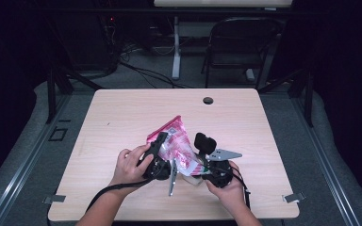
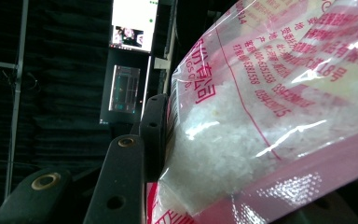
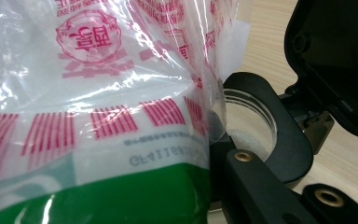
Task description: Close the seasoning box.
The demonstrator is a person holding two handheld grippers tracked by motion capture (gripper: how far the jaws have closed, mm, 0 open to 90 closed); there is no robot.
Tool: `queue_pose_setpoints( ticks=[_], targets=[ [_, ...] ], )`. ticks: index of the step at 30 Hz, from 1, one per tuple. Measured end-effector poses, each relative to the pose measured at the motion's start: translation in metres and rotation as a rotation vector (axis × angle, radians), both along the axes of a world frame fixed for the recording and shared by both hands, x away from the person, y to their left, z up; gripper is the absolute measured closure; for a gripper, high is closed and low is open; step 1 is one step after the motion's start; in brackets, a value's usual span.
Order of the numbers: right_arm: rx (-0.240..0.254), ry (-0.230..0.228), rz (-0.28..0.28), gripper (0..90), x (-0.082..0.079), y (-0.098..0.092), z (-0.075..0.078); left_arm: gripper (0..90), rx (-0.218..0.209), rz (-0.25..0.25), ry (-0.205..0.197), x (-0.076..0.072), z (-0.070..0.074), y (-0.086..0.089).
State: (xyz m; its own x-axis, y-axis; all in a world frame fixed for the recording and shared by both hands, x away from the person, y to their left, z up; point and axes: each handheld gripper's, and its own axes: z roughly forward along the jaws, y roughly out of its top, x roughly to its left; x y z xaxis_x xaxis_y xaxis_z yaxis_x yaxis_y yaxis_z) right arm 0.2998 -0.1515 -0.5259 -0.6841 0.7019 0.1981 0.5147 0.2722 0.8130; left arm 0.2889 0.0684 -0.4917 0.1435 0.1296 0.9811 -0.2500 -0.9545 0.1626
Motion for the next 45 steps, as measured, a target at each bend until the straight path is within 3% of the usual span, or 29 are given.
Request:
queue_pose_setpoints(
  ticks=[22,45],
  targets=[
    [-0.003,-0.001,0.002,89.7,-0.0001,0.0001,0.0002,66.0,-0.005,0.001,0.012,0.0009,-0.0007,0.0012],
    [-0.008,-0.008,-0.01,89.8,-0.0002,0.0004,0.0015,67.3,-0.036,0.013,0.06,0.0035,-0.003,0.005]
  ],
)
